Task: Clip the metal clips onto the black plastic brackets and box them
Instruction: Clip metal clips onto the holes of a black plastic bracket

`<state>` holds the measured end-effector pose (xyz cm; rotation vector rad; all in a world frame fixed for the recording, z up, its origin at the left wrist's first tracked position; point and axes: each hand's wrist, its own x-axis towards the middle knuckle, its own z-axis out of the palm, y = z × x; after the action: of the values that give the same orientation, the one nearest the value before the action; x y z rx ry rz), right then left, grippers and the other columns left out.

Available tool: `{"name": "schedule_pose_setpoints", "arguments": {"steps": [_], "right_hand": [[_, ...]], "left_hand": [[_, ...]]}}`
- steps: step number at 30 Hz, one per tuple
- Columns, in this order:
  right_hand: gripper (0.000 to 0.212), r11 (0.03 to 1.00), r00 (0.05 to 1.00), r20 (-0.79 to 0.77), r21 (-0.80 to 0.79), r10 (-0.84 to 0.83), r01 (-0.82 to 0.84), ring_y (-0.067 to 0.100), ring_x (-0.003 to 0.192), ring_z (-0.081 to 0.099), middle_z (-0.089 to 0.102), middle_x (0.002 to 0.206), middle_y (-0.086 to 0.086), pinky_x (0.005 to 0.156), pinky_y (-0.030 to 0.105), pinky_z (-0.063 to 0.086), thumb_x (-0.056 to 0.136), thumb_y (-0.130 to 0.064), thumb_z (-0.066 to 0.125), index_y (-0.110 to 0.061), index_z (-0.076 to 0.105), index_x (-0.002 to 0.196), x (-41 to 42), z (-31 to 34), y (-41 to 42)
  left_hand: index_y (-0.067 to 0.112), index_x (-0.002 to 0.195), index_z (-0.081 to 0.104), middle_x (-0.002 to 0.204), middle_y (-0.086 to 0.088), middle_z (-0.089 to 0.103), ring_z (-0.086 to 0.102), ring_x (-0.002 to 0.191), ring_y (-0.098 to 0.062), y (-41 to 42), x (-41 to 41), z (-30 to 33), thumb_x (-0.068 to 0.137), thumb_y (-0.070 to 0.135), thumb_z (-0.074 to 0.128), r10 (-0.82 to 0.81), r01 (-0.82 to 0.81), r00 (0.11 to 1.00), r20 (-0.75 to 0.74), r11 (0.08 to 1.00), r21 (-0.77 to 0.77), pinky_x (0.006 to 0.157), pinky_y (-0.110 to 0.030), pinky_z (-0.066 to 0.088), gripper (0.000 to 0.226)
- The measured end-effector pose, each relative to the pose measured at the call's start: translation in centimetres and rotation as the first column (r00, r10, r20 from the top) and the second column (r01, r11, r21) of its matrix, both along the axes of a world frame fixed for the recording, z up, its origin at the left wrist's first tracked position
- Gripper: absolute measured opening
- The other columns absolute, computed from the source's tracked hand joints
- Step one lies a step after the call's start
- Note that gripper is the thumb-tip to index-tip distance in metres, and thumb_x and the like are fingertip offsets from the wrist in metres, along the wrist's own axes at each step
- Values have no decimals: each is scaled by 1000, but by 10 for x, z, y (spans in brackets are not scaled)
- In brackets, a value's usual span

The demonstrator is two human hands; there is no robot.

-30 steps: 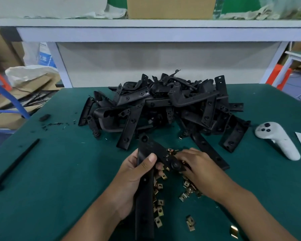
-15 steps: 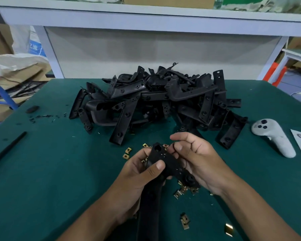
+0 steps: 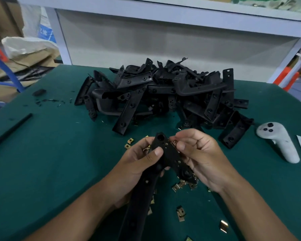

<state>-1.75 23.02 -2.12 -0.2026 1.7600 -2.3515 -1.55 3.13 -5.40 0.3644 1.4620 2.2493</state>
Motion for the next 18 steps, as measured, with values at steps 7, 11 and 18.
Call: {"name": "schedule_pose_setpoints", "arguments": {"steps": [7, 11, 18], "right_hand": [[42, 997, 996, -85, 60, -37, 42, 17, 89, 73, 78, 102, 9, 80, 32, 58, 51, -46, 98, -24, 79, 80, 3, 4, -3], [40, 992, 990, -120, 102, -68, 81, 13, 86, 73, 78, 102, 8, 74, 29, 54, 53, -51, 95, -25, 79, 79, 4, 8, -1], [38, 995, 992, -122, 85, -33, 44, 17, 89, 75, 78, 102, 8, 77, 26, 60, 55, -47, 95, -22, 81, 80, 6, 8, -3]], "left_hand": [[13, 113, 63, 89, -13, 70, 64, 68, -20, 0, -3, -3, 85, 47, 78, -22, 22, 1000, -21, 999, 30, 66, -25, 54, 46], [17, 110, 66, 87, -11, 70, 63, 68, -20, 0, -3, -2, 85, 48, 77, -23, 24, 999, -37, 999, 21, 65, -25, 54, 41], [19, 107, 68, 88, -6, 70, 64, 72, -18, 1, -2, -3, 88, 44, 76, -48, 49, 999, -22, 999, 21, 70, -29, 55, 32]]}}
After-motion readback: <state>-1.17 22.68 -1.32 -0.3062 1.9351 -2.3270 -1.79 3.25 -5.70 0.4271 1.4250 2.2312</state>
